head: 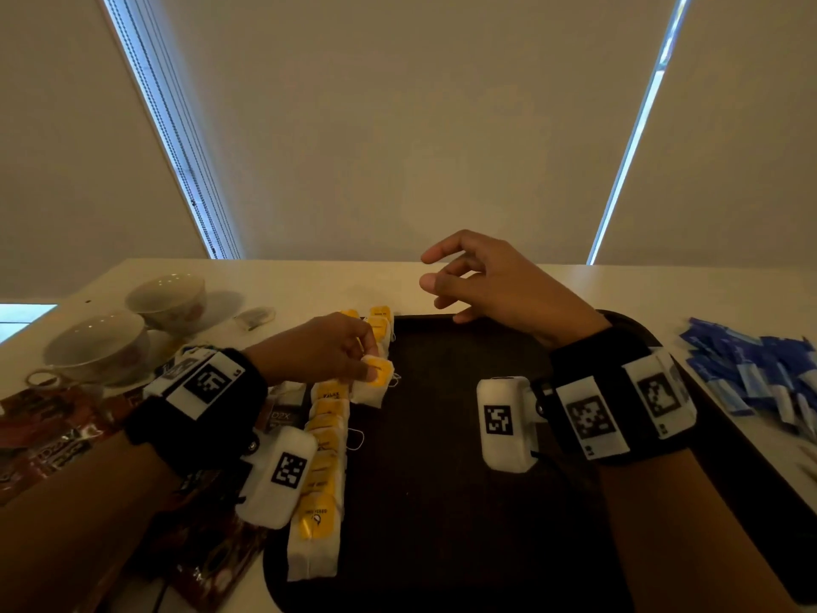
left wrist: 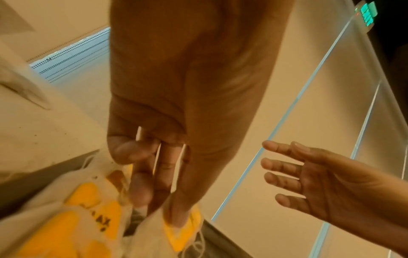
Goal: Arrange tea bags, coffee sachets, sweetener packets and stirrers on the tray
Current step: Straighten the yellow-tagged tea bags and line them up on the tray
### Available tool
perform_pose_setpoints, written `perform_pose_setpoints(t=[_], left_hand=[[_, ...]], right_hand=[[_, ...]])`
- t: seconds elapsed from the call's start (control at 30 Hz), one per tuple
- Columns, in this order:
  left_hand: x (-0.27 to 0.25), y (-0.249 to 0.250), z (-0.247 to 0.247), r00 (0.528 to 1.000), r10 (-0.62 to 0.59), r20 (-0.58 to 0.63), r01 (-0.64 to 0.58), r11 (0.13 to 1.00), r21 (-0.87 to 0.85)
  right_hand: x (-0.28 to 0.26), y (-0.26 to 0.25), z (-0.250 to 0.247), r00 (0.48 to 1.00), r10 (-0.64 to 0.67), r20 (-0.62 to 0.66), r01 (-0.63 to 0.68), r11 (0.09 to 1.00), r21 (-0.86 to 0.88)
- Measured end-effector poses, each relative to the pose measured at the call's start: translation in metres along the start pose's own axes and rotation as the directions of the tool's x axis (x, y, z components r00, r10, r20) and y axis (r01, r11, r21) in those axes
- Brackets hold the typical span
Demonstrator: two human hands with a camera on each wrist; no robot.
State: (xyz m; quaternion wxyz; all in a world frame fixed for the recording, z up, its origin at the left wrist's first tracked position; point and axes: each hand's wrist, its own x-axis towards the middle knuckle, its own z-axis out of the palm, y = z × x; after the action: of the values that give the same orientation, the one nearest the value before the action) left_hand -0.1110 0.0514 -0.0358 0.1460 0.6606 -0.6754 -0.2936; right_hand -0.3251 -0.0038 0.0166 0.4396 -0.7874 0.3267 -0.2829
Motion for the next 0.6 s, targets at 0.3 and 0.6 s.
perform_pose_setpoints(t=[0.3, 0.6], left_hand=[[0.01, -0.001, 0.0, 0.996, -0.024, -0.088, 0.058, 0.91, 0.411], [0.014, -0.007, -0.002, 0.995, -0.069, -0.072, 0.089, 0.946, 0.312]], right_hand=[[0.0, 0.002, -0.003, 0.999, 0.02, 0.025, -0.02, 1.0, -0.016], [0.0, 0.003, -0.005, 0.998, 0.036, 0.055, -0.035, 0.999, -0.031]])
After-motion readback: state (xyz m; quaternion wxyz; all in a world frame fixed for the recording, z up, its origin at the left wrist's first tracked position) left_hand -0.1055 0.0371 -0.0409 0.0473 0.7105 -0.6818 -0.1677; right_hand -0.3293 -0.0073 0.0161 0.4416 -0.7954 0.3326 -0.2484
